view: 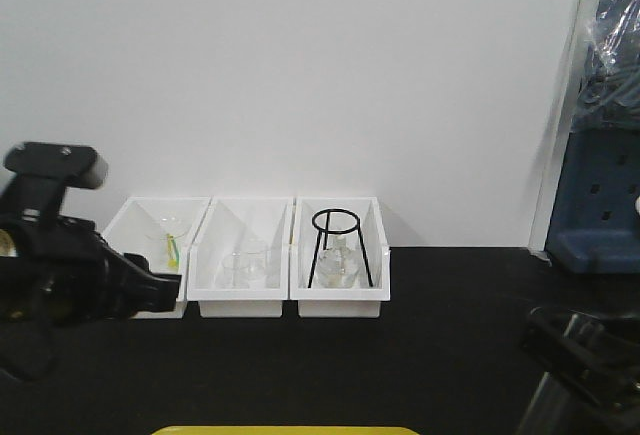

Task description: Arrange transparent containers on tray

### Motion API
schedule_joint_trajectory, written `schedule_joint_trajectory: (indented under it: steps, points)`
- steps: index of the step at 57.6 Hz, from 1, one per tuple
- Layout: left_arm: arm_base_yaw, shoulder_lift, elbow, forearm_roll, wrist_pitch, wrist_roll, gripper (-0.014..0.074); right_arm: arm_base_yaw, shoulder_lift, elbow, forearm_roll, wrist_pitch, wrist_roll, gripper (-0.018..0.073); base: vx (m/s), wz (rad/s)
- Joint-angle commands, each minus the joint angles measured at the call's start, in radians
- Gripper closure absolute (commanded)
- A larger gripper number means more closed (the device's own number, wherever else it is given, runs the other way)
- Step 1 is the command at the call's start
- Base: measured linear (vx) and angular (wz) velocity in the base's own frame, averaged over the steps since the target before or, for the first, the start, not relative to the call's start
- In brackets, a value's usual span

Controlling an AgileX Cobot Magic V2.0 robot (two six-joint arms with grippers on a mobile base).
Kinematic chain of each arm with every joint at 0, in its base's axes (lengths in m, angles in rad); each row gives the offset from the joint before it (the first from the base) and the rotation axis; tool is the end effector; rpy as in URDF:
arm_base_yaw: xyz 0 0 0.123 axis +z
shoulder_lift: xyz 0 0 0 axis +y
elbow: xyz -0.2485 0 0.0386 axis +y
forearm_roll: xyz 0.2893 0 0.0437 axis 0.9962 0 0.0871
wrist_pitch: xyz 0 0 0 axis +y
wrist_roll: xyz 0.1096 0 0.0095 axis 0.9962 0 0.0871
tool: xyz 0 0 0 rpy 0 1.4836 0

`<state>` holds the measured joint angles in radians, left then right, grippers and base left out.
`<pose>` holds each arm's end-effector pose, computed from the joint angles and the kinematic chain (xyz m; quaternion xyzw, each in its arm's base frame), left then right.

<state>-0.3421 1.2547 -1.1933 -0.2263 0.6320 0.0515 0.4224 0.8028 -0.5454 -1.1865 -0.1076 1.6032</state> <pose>0.3165 -0.1282 0.3360 0.1233 0.8730 -0.1670 0.4413 0.2277 0.1143 0.2830 -0.0343 0.7505 0.3032 0.5863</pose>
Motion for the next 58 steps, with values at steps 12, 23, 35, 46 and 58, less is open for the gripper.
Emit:
schedule_joint_trajectory:
  steps: [12, 23, 35, 46, 58]
  points:
    - [-0.005, -0.107, -0.033, -0.009, -0.013, 0.023, 0.0189, -0.004, 0.344, -0.108, -0.071, -0.334, 0.212, 0.0571, 0.00, 0.00]
    - [-0.005, -0.105, -0.033, -0.009, -0.003, 0.023, 0.0189, -0.004, 0.554, -0.143, -0.103, -0.379, 0.211, 0.0571, 0.00, 0.00]
    - [-0.005, -0.105, -0.033, -0.010, -0.001, 0.023, 0.0189, -0.004, 0.719, -0.143, -0.055, -0.367, 0.138, 0.0571, 0.00, 0.00]
    - [-0.005, -0.105, -0.033, -0.016, 0.019, 0.022, 0.0189, -0.004, 0.803, -0.143, 0.033, -0.362, 0.061, 0.0570, 0.00, 0.00]
    - [-0.005, -0.105, -0.033, -0.018, 0.028, 0.022, 0.0189, -0.004, 0.865, -0.143, 0.168, -0.343, -0.076, 0.0517, 0.00, 0.00]
